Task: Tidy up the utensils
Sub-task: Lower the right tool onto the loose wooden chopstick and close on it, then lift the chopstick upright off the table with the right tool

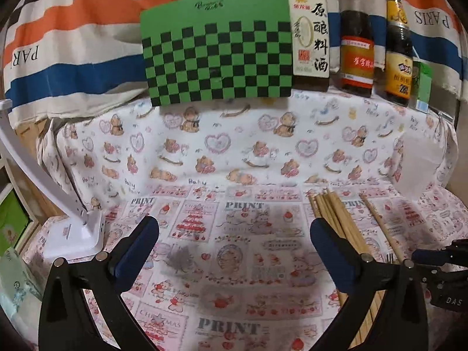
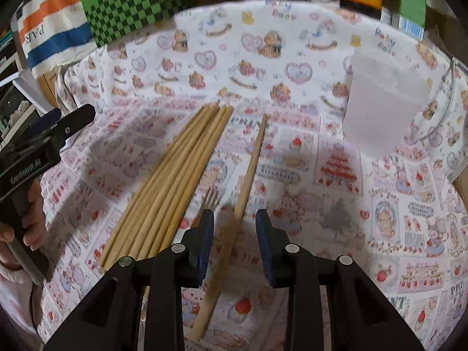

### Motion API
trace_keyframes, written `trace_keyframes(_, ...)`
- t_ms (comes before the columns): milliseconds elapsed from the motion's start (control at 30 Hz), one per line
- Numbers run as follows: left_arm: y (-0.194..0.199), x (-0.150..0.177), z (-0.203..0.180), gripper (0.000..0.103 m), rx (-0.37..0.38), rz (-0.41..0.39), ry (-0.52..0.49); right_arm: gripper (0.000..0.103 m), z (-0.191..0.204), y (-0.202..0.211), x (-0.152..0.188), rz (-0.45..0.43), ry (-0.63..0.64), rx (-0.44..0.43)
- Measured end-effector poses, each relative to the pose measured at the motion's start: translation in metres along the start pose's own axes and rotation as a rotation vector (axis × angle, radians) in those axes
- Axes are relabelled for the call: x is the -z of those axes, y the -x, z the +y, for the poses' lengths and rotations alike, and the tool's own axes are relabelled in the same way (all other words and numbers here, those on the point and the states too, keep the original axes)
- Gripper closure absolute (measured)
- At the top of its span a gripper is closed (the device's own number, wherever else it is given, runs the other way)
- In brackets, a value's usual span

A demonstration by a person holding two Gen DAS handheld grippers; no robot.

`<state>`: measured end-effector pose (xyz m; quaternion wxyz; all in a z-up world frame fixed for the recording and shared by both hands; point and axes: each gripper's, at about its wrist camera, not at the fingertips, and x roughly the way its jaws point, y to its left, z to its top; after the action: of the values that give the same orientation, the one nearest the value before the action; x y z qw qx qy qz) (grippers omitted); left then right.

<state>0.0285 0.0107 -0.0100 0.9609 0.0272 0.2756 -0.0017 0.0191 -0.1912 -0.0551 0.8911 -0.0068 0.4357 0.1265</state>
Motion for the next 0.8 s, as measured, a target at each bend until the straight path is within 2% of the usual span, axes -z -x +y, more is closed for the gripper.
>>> trace_keyframes(67, -0.001, -0.001, 0.001, 0.0, -0.019, 0.012, 0.001, 0.07, -0.002, -0.003, 0.001, 0.01, -0.01, -0.011)
trace_keyframes(167, -0.003, 0.0, 0.004, 0.0, -0.026, 0.031, 0.016, 0.07, 0.003, -0.006, 0.003, 0.005, 0.023, 0.032)
trace_keyframes(233, -0.003, 0.001, 0.002, 0.0, -0.074, 0.028, 0.001, 0.07, 0.007, -0.007, 0.004, -0.001, 0.051, 0.056)
trace_keyframes(333, -0.005, 0.003, -0.005, 0.0, -0.147, 0.028, -0.074, 0.07, 0.011, -0.008, 0.006, -0.007, 0.08, 0.083)
trace_keyframes(400, -0.007, 0.004, -0.005, 0.0, -0.139, 0.048, -0.081, 0.078, 0.014, -0.008, 0.007, -0.013, 0.1, 0.092)
trace_keyframes(433, -0.008, 0.005, -0.004, 0.0, -0.13, 0.052, -0.076, 0.09, 0.016, -0.008, 0.008, -0.013, 0.117, 0.096)
trace_keyframes(467, -0.008, 0.005, -0.005, 0.0, -0.121, 0.057, -0.078, 0.093, 0.019, -0.008, 0.009, -0.012, 0.127, 0.099)
trace_keyframes(600, -0.008, 0.006, -0.006, 0.0, -0.116, 0.058, -0.082, 0.095, 0.022, -0.005, 0.01, -0.02, 0.152, 0.105)
trace_keyframes(800, -0.007, 0.004, 0.001, 0.0, -0.094, 0.067, -0.034, 0.095, 0.001, 0.024, -0.001, -0.166, 0.037, 0.062)
